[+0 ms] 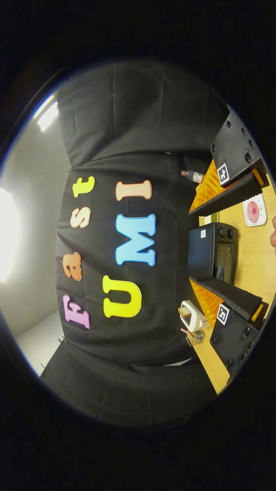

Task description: Open the toaster oven, put the food inside, and close the toaster oven door.

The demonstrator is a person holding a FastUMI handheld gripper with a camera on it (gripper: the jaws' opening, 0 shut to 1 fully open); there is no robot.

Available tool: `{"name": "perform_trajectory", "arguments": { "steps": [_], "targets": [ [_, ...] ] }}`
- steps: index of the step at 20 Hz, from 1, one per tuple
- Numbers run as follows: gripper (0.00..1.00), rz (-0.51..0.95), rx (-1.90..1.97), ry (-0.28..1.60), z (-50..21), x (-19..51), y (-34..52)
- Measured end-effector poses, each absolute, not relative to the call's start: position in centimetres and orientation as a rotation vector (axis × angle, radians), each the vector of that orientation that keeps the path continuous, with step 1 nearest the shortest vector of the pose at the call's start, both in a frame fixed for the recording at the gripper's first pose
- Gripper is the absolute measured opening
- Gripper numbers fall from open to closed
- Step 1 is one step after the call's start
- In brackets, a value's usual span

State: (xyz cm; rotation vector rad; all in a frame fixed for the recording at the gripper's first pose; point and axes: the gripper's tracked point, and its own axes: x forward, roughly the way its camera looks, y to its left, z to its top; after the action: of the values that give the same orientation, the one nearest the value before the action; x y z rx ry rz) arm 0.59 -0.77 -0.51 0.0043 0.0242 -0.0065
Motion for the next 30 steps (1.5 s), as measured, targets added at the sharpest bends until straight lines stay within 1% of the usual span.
{"name": "perform_trajectory", "arguments": {
  "steps": [5, 14, 20, 24, 30],
  "targets": [
    [0.96, 0.008, -0.002, 0.020, -0.7, 1.9, -0.2],
    [0.96, 0.023, -0.007, 0.096, -3.0, 6.1, 1.6],
    [0.96, 0.062, -0.010, 0.170, -6.4, 11.0, 4.8],
    [0.97, 0.093, 0.020, 0.244, -10.0, 13.8, 6.4],
    [0.97, 0.100, 0.042, 0.335, -15.0, 17.5, 8.1]
  ]
}}
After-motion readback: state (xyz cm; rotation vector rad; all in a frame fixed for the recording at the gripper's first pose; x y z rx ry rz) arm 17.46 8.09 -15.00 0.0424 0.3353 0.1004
